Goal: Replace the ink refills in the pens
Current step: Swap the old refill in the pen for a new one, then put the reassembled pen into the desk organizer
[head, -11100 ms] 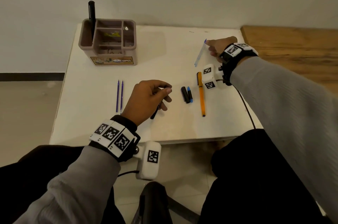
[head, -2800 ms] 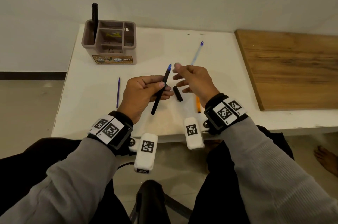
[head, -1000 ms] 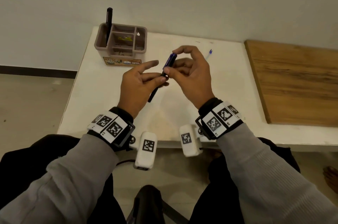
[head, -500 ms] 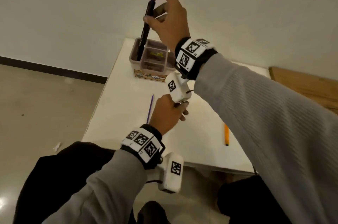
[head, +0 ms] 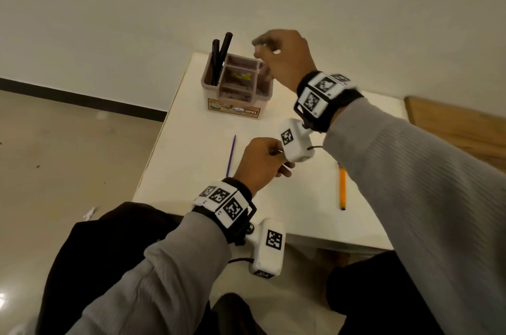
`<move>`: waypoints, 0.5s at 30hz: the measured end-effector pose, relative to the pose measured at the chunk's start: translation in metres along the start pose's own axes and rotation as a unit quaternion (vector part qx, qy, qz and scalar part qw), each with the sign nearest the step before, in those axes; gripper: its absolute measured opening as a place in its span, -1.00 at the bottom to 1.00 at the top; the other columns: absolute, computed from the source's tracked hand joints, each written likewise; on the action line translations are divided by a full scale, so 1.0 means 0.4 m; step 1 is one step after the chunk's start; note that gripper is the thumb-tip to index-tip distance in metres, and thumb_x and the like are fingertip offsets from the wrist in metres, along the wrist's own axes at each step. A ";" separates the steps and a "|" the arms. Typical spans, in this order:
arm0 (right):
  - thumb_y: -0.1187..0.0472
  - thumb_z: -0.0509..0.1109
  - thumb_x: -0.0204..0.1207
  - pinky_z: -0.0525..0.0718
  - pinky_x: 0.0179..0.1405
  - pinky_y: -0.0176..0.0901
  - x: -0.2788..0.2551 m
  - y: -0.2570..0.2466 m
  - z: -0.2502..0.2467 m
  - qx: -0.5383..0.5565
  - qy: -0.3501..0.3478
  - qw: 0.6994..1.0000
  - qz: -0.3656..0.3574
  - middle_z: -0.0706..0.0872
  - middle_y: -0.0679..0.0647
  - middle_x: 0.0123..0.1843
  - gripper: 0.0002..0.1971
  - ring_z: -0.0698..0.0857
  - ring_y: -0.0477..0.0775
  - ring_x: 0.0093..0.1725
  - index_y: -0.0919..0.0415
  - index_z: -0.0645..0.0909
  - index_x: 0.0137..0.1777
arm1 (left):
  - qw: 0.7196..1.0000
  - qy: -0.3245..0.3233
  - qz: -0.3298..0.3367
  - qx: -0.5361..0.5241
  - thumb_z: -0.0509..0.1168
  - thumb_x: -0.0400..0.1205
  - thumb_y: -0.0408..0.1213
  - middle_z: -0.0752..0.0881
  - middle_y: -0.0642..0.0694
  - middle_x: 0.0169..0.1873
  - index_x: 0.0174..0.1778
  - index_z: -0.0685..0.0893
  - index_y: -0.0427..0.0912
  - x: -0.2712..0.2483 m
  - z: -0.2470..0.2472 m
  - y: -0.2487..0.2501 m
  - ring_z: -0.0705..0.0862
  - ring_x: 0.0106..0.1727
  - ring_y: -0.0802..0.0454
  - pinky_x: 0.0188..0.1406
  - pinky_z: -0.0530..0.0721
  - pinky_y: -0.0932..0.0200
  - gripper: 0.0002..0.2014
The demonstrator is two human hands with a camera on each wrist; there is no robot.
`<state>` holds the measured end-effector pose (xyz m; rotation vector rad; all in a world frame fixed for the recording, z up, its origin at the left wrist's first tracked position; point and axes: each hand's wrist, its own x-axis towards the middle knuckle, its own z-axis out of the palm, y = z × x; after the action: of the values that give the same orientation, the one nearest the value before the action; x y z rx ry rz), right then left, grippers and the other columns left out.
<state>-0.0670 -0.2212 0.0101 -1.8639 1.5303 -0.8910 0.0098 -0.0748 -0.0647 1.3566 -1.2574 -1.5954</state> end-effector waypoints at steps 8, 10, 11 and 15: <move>0.38 0.49 0.51 0.77 -0.41 -0.23 -0.329 0.198 -0.204 0.059 0.037 0.966 0.250 0.78 0.23 -0.18 -0.87 0.74 -0.01 -0.47 0.38 0.73 0.03 | 0.998 -0.030 0.003 0.052 0.28 0.65 -0.43 0.79 -0.24 -0.27 0.01 0.73 -0.33 -0.033 0.038 -0.015 0.75 -0.36 -0.08 -0.34 0.66 0.17 -0.87; 0.33 0.52 0.51 0.78 -0.43 -0.23 -0.401 0.264 -0.220 0.016 0.061 0.950 0.307 0.77 0.25 -0.24 -0.87 0.74 0.02 -0.45 0.39 0.73 -0.01 | 0.998 -0.028 0.014 0.062 0.28 0.65 -0.42 0.79 -0.24 -0.28 0.01 0.73 -0.32 -0.038 0.046 -0.016 0.75 -0.37 -0.07 -0.34 0.67 0.18 -0.87; 0.29 0.54 0.50 0.79 -0.41 -0.18 -0.434 0.290 -0.219 -0.004 0.063 0.942 0.329 0.78 0.26 -0.24 -0.89 0.75 0.07 -0.42 0.35 0.73 -0.07 | 0.997 -0.028 0.018 0.065 0.28 0.65 -0.42 0.79 -0.23 -0.28 0.01 0.73 -0.32 -0.041 0.050 -0.017 0.75 -0.36 -0.08 -0.34 0.68 0.19 -0.87; 0.17 0.64 0.39 0.84 -0.18 0.11 -0.516 0.334 -0.187 -0.010 0.064 0.925 0.375 0.81 0.30 -0.20 -0.80 0.79 0.23 -0.33 0.24 0.69 -0.24 | 0.997 -0.022 0.029 0.074 0.27 0.65 -0.43 0.80 -0.23 -0.27 0.00 0.72 -0.28 -0.048 0.063 -0.026 0.75 -0.35 -0.08 -0.34 0.67 0.21 -0.87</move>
<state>-0.2326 -0.0445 -0.0757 -1.0694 2.1069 -0.6260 -0.0096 -0.0481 -0.0688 1.3687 -1.4536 -1.5250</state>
